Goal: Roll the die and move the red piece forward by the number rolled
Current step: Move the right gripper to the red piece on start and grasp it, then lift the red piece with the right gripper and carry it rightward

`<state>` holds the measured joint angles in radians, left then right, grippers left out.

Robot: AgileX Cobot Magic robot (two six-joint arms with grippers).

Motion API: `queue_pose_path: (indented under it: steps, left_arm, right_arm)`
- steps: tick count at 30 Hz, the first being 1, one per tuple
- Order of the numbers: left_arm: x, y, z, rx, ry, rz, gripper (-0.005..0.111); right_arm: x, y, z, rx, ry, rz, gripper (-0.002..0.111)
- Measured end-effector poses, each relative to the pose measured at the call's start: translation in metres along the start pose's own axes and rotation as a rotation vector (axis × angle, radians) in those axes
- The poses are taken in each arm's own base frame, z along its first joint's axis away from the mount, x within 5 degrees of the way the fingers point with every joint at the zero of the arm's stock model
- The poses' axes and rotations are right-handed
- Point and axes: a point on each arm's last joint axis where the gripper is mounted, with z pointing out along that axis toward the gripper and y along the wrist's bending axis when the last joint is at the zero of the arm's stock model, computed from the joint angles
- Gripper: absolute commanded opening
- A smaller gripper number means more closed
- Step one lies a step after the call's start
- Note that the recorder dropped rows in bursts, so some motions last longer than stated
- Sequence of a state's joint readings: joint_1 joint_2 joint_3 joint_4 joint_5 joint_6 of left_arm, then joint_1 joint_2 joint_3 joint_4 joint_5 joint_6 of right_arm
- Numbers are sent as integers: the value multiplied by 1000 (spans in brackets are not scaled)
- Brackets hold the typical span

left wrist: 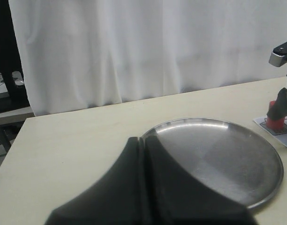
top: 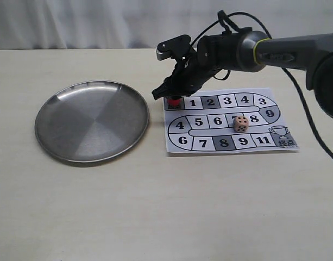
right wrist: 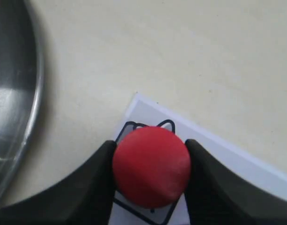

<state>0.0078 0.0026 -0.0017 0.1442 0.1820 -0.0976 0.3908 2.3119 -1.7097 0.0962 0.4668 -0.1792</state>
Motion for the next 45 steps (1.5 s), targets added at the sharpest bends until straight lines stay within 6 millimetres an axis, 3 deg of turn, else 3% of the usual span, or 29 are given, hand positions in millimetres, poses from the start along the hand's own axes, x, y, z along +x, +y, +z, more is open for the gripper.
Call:
queue_pose_path:
  steps: [5,7,13,16,18,21,31,41,45]
  left_arm:
    - [0,0,0,0,0,0,0]
    - [0,0,0,0,0,0,0]
    - [0,0,0,0,0,0,0]
    - [0,0,0,0,0,0,0]
    - [0,0,0,0,0,0,0]
    - [0,0,0,0,0,0,0]
    - [0,0,0,0,0,0,0]
    - [0,0,0,0,0,0,0]
    - [0,0,0,0,0,0,0]
  right_arm:
    - [-6,0,-10,2,-23,1,5]
    - [-15,0,-24,5,-52,-1,5]
    - [-45,-14,-91,31,-182,21,5]
    - [-49,-28,-108,50,-197,42,5]
    - [-47,-34,-109,55,-180,52,5]
    - [-38,-38,-95,51,-123,62,5]
    - [12,-37,-12,11,141,77,5]
    - [11,-37,-16,14,148,69,5]
    - [-3,-42,-45,47,100,36,5]
